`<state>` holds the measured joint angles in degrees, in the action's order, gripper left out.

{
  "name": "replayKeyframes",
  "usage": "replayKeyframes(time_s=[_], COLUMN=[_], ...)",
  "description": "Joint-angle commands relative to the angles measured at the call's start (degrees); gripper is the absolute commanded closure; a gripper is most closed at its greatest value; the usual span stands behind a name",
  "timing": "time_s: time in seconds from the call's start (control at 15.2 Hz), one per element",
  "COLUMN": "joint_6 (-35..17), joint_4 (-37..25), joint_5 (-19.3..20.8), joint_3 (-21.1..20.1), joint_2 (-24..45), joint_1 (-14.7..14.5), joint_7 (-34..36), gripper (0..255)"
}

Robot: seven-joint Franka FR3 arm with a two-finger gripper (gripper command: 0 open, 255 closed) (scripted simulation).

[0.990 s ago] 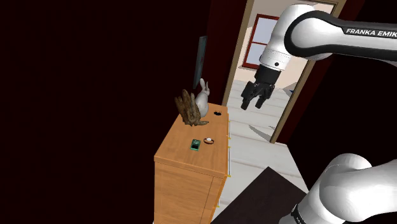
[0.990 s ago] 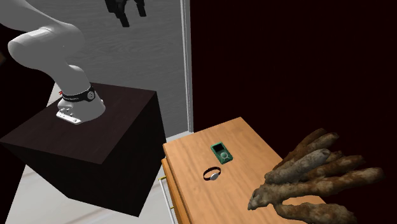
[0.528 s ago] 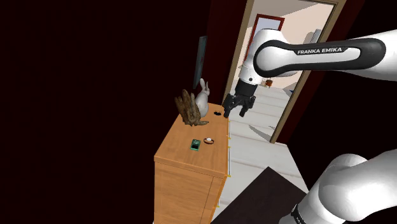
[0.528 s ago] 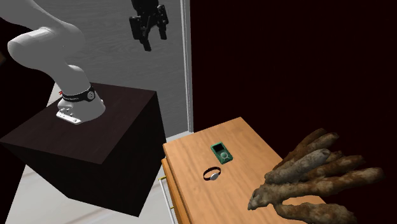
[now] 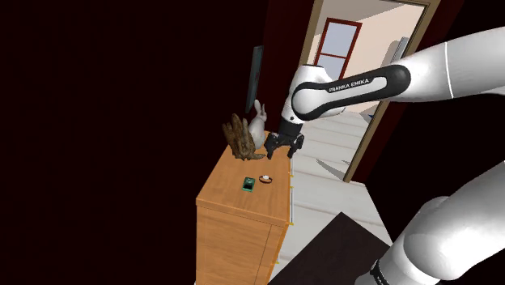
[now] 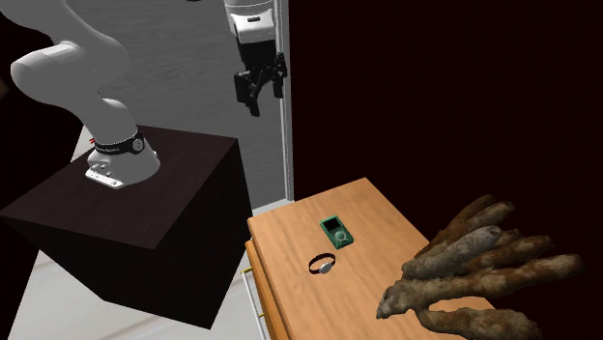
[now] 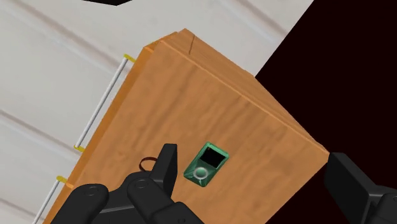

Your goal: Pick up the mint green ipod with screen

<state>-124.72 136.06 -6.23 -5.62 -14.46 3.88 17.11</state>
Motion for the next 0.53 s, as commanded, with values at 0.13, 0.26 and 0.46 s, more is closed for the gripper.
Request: replayKeyframes(time_s=[0.13, 0.26, 0.46], joint_6=[-6.0, -8.4, -11.6], joint_4=[-2.5, -4.3, -7.5], joint_5=[1.4, 2.4, 3.9], joint_3=[-0.6, -0.7, -0.4], joint_2=[8.7, 13.1, 19.7], joint_1=[0.7, 1.0, 1.2], joint_7=[3.5, 5.3, 7.9], gripper=[0, 0, 0])
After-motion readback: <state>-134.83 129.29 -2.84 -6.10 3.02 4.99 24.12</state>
